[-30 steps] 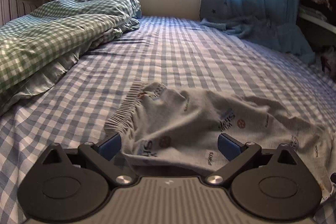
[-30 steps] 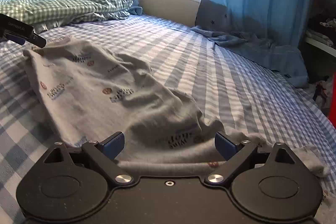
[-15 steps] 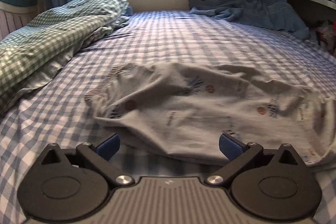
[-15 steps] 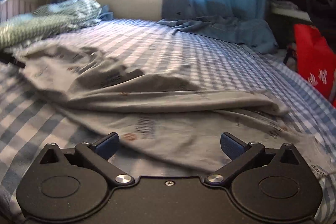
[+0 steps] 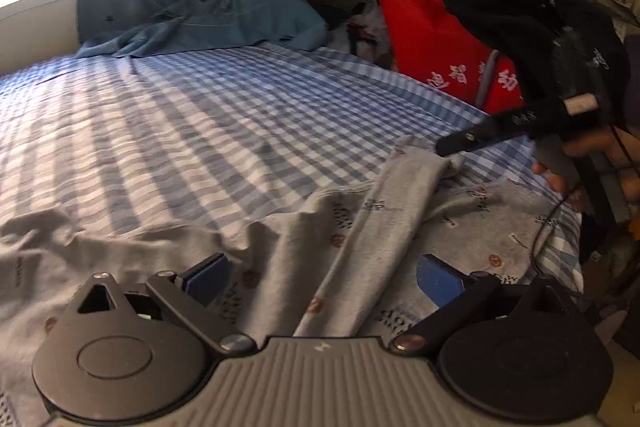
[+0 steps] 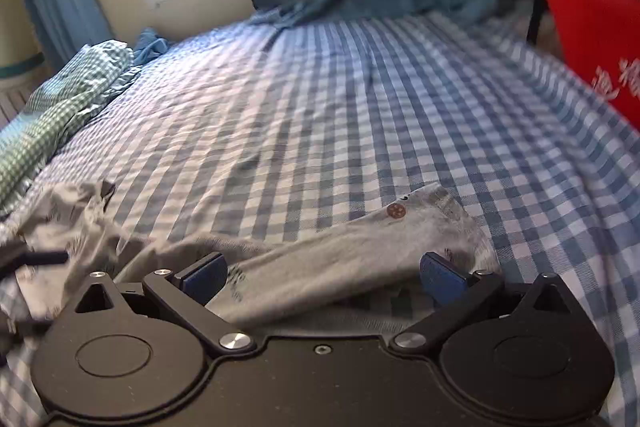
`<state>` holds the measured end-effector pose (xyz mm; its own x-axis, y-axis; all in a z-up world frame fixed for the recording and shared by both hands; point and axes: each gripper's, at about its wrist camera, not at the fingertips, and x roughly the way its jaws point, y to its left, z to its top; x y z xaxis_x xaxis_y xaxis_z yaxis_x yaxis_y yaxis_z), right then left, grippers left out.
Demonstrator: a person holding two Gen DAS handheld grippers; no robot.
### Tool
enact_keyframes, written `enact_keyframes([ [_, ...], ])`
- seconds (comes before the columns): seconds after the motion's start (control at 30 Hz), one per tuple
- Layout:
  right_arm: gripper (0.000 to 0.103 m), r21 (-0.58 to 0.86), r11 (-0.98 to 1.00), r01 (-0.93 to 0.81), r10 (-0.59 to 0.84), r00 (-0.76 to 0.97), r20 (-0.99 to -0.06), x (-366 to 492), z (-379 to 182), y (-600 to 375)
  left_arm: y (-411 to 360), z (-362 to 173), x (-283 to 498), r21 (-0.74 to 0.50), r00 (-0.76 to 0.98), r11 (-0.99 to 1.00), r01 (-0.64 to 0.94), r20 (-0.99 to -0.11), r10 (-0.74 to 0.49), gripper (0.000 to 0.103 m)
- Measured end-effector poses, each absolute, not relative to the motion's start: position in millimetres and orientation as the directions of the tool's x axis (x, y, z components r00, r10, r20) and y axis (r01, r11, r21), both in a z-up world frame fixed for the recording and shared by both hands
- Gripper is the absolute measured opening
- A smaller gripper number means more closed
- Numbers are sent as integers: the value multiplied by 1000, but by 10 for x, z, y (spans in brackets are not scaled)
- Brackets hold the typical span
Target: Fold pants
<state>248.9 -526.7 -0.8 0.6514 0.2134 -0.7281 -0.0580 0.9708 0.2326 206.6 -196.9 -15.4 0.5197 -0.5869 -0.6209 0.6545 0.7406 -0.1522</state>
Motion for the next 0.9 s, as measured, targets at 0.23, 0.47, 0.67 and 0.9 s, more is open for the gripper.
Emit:
enact_keyframes([
  [0.23, 96, 400, 913, 73, 305, 528, -793, 3094, -174, -5563, -2178, -308, 2433, -322, 367, 689, 649, -661, -654, 82],
  [0.47, 68, 344, 914, 215, 193, 515, -835, 3461, -253, -5586, -2238, -439, 2559, -328, 306, 696, 639, -722, -621, 59],
  [0.67, 62, 136, 978, 159, 44, 479, -876, 3584, -372, -5365, -2279, -494, 2558, -302, 310, 720, 625, -751, -584, 67],
  [0.9, 4, 77, 981, 179, -30, 528, -848, 3464, -377, -5342, -2313, -481, 2521, -273, 326, 735, 620, -763, -558, 35],
])
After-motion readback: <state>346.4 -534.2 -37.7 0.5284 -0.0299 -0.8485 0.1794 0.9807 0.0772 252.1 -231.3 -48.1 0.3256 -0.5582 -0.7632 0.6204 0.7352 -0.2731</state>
